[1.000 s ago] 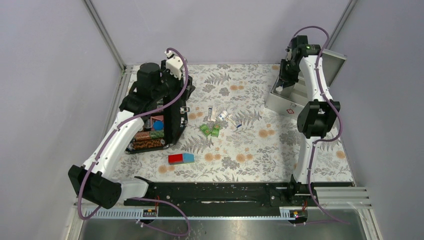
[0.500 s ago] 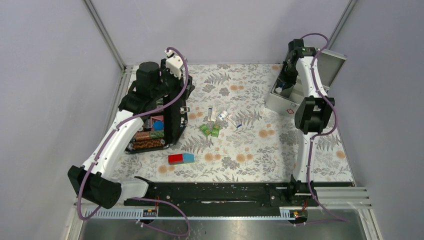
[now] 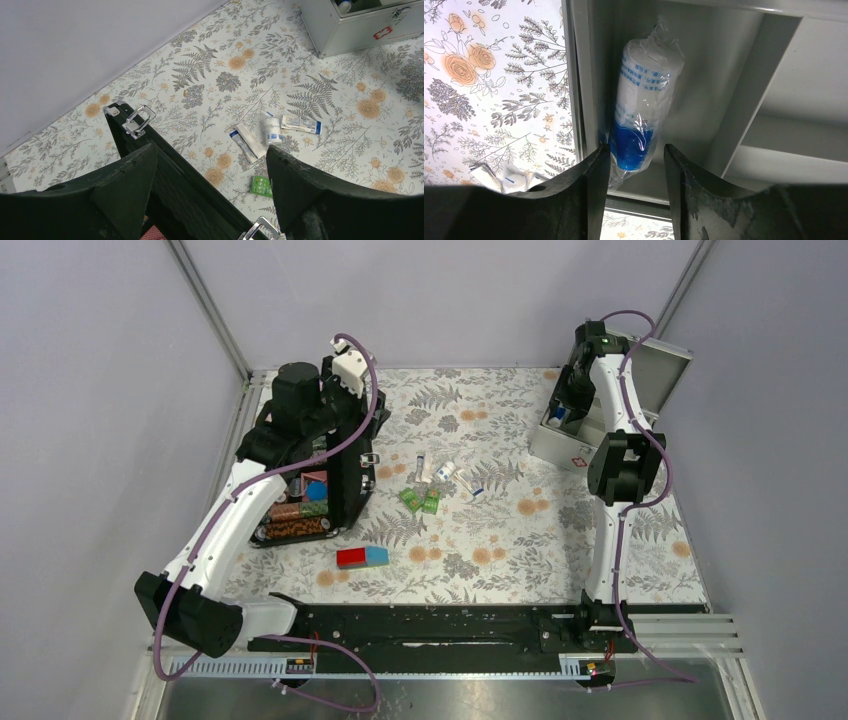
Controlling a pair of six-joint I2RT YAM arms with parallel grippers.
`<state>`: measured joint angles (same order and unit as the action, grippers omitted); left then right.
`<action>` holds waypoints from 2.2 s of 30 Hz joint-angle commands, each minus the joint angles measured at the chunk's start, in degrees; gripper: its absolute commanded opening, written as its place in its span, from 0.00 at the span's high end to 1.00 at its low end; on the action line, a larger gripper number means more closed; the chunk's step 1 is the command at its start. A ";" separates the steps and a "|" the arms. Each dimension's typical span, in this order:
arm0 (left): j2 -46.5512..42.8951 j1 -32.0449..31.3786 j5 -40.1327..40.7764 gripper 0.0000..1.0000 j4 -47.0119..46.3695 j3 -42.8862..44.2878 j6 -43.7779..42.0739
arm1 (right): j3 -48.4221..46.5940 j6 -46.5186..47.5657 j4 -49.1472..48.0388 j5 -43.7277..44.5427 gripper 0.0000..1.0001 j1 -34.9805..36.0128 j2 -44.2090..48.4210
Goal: Organize the medicine kit
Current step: Place the pill bottle in the medicine box, then pick up the pill bottle at the center of the board.
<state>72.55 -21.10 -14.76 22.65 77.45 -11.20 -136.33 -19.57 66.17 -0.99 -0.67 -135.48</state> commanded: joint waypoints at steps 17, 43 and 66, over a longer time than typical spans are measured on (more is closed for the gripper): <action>-1.04 -0.17 -0.23 0.20 -5.60 0.25 1.39 | -0.13 18.19 2.37 -21.59 0.44 10.02 12.40; -3.03 0.16 6.71 0.20 2.28 0.94 -8.16 | -0.82 -10.92 -0.82 -8.44 0.35 31.84 -7.78; -4.90 -1.76 5.77 0.19 1.03 0.29 -7.79 | -4.36 -5.16 -1.32 -3.76 0.57 33.03 -12.91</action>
<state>69.08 -23.42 -7.75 27.27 76.03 -20.73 -136.44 -28.80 65.63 -3.40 32.47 -148.00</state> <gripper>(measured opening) 0.807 0.479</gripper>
